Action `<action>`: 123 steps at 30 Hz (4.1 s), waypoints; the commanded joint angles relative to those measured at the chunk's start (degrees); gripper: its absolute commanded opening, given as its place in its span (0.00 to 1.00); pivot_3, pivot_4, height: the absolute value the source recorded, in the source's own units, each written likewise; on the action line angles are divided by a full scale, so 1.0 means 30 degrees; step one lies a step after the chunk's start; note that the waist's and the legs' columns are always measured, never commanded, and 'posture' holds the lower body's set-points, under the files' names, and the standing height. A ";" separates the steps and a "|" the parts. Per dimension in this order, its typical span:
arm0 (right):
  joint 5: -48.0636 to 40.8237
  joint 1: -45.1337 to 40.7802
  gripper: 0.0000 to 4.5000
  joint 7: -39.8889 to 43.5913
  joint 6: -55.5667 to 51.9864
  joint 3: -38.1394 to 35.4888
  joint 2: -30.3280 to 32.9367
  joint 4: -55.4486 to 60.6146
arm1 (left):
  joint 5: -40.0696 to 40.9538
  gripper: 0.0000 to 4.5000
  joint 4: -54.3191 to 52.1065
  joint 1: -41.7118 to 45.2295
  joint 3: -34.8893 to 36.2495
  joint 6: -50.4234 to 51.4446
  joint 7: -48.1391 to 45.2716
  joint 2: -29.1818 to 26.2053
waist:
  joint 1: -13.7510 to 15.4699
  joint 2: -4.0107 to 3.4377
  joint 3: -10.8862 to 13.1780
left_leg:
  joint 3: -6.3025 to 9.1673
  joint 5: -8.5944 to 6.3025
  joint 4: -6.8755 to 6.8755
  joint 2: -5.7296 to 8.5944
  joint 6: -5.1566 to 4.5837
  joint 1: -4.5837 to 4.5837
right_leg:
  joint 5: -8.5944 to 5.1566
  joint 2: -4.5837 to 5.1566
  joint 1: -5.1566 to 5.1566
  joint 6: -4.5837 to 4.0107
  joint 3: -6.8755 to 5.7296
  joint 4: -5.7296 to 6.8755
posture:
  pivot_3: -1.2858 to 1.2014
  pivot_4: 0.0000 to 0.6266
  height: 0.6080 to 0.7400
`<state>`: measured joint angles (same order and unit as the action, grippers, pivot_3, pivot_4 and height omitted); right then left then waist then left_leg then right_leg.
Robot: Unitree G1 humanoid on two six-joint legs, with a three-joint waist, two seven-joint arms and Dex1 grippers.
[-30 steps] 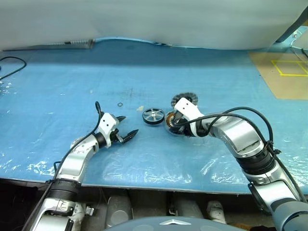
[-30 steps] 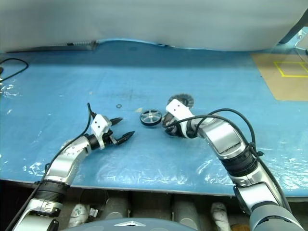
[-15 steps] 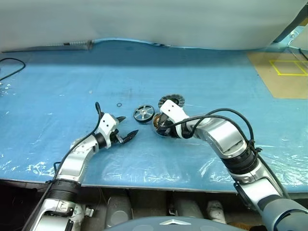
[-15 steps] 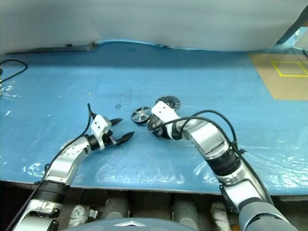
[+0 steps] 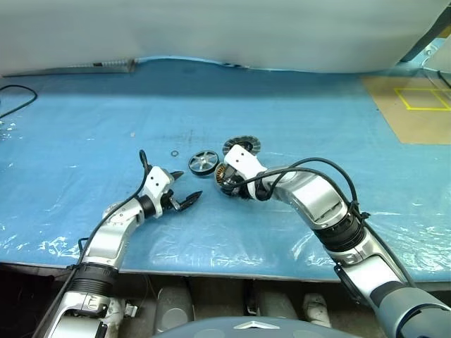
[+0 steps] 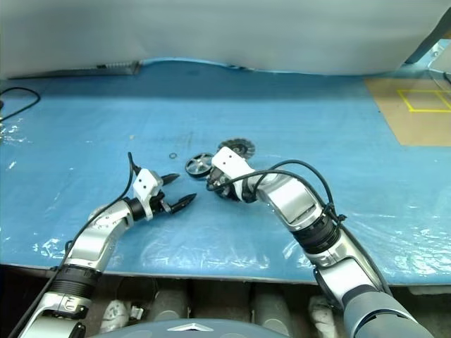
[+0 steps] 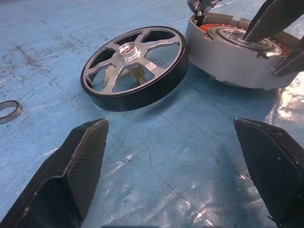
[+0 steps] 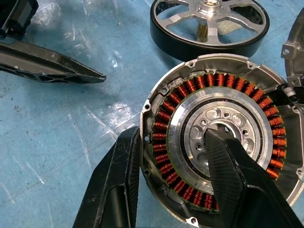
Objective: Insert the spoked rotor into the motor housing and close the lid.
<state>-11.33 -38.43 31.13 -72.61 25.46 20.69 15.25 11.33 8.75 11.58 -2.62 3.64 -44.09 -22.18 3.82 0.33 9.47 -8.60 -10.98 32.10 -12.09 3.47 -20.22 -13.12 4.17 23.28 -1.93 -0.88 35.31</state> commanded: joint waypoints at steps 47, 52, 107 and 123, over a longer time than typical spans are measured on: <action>-0.1173 1.1553 0.99 0.2933 2.0977 -0.6804 0.0667 -0.1195 | -0.1372 1.00 1.3413 0.8785 0.1749 -0.4711 0.1950 -0.0013 | 0.0085 0.0001 0.0002 | 0.0039 0.0004 0.0066 0.0047 -0.0008 -0.0307 | 0.0042 0.0025 0.0226 0.0062 -0.0029 -0.0004 | 0.52 0.24 1.00; -0.0499 1.1408 0.99 0.3939 2.2254 -0.6429 0.1258 -0.2431 | -0.2202 1.00 1.6337 1.0218 0.1268 -0.5492 0.1333 0.0019 | 0.0089 0.0006 0.0001 | 0.0048 0.0004 0.0066 0.0049 -0.0009 -0.0317 | 0.0064 0.0026 0.0226 0.0098 -0.0039 -0.0011 | 0.52 0.24 1.00; -0.0103 1.1200 1.00 0.4633 2.2921 -0.6023 0.1050 -0.3039 | -0.1177 0.17 0.2405 0.6702 -0.3299 -0.0132 -0.4560 0.0499 | 0.0030 -0.0014 0.0012 | 0.0023 0.0029 -0.0028 0.0013 -0.0073 -0.0297 | 0.0023 0.0036 0.0141 0.0028 -0.0110 -0.0170 | 0.52 0.24 1.00; 0.0302 1.1141 1.00 0.4405 2.2997 -0.5970 0.1029 -0.3251 | -0.2348 0.17 0.4599 0.7768 -0.4170 -0.1119 -0.4810 0.1420 | 0.0058 -0.0015 0.0012 | 0.0029 0.0034 0.0004 0.0008 -0.0085 -0.0305 | 0.0026 0.0036 0.0141 0.0027 -0.0112 -0.0147 | 0.52 0.24 1.00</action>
<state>-10.21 -4.39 44.56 -4.96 7.74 23.97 4.85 4.24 23.67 34.77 -15.11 1.07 -58.05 -17.73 4.00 0.29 9.51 -8.51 -10.88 32.11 -12.06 3.21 -21.13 -13.04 4.28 23.70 -1.84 -1.21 34.87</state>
